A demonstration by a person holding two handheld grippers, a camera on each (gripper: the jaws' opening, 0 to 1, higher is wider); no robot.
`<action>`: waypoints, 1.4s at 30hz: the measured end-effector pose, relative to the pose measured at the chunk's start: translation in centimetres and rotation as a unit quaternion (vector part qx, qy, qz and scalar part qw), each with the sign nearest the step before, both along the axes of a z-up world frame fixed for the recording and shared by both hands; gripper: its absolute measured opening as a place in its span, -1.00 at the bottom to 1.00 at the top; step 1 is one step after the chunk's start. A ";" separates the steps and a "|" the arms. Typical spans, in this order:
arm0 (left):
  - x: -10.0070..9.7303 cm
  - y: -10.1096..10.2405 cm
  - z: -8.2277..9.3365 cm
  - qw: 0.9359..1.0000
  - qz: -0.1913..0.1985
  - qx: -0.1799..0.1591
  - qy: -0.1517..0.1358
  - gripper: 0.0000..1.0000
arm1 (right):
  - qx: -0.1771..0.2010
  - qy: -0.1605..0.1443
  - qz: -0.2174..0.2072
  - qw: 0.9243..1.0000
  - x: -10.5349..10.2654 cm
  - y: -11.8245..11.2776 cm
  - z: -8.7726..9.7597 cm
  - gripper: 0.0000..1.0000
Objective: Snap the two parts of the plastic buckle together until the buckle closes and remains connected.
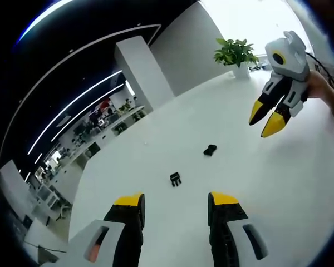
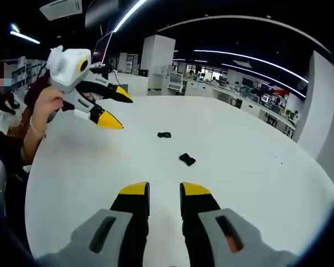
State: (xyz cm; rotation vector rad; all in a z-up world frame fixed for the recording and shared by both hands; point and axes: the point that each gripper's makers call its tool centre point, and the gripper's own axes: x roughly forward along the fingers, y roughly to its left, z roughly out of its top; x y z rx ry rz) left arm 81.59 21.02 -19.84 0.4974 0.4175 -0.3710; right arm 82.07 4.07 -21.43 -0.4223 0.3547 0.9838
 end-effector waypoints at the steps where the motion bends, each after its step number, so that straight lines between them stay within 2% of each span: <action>1: 0.1 -0.1 0.1 1.000 -0.001 0.000 0.000 -0.08 | 0.001 0.000 0.000 1.000 0.1 0.0 0.1 -0.56; 7: 0.7 -0.2 0.5 1.000 0.005 0.000 0.000 -0.09 | 0.000 -0.003 -0.003 1.000 0.6 -0.1 0.5 -0.56; 20: 2.1 -1.2 1.5 1.000 0.002 -0.022 0.004 -0.09 | -0.002 -0.005 -0.008 1.000 1.7 0.0 1.1 -0.56; 33: 4.8 -1.7 1.0 0.999 0.006 -0.034 0.032 -0.11 | -0.003 -0.005 -0.007 1.000 2.1 0.2 1.1 -0.56; 37: 5.4 -1.9 0.7 0.999 0.005 -0.030 0.038 -0.12 | -0.002 -0.002 -0.010 1.000 2.3 0.1 0.6 -0.56; 42: 6.0 -2.5 0.3 0.998 -0.002 -0.043 0.043 -0.14 | 0.000 0.002 -0.013 1.000 2.8 -0.1 0.1 -0.56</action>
